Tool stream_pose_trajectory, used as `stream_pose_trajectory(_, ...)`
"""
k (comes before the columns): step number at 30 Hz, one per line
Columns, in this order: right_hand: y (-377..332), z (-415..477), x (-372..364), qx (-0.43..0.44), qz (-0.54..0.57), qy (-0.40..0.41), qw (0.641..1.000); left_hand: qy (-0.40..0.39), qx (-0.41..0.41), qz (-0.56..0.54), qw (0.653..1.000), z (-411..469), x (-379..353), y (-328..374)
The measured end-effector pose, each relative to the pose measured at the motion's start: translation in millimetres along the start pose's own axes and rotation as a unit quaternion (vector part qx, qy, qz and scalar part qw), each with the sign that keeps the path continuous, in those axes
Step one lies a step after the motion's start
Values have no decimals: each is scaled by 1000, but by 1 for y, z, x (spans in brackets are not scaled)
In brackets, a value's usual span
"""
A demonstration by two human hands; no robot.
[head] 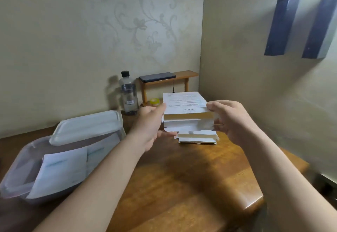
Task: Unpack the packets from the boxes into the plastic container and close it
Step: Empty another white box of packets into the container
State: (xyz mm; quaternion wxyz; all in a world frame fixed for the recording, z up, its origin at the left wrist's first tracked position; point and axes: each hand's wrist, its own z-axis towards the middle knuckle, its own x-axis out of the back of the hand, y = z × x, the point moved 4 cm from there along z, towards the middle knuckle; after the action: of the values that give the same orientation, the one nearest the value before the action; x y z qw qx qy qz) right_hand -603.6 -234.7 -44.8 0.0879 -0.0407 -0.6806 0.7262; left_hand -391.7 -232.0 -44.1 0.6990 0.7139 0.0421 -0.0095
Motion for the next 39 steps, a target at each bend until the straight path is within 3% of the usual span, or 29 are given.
stream_pose_trajectory(8, 58, 33, 19, 78, -90, 123, 985, 57, -79, 152, 984, 44, -52, -44)
stream_pose_trajectory(17, 90, 49, 9, 79, -152, 95, 981, 60, -145, 261, 952, 65, -52, -72)
stream_pose_trajectory(22, 95, 55, 7, 82, -213, 88, 970, 79, -126, 266, 953, 69, -43, -83)
stream_pose_trajectory(33, 90, 49, 10, 81, -249, 114, 958, 41, -116, 325, 938, 67, -42, -90)
stream_pose_trajectory(39, 90, 48, 10, 78, -259, 113, 956, 41, -117, 302, 945, 66, -43, -91)
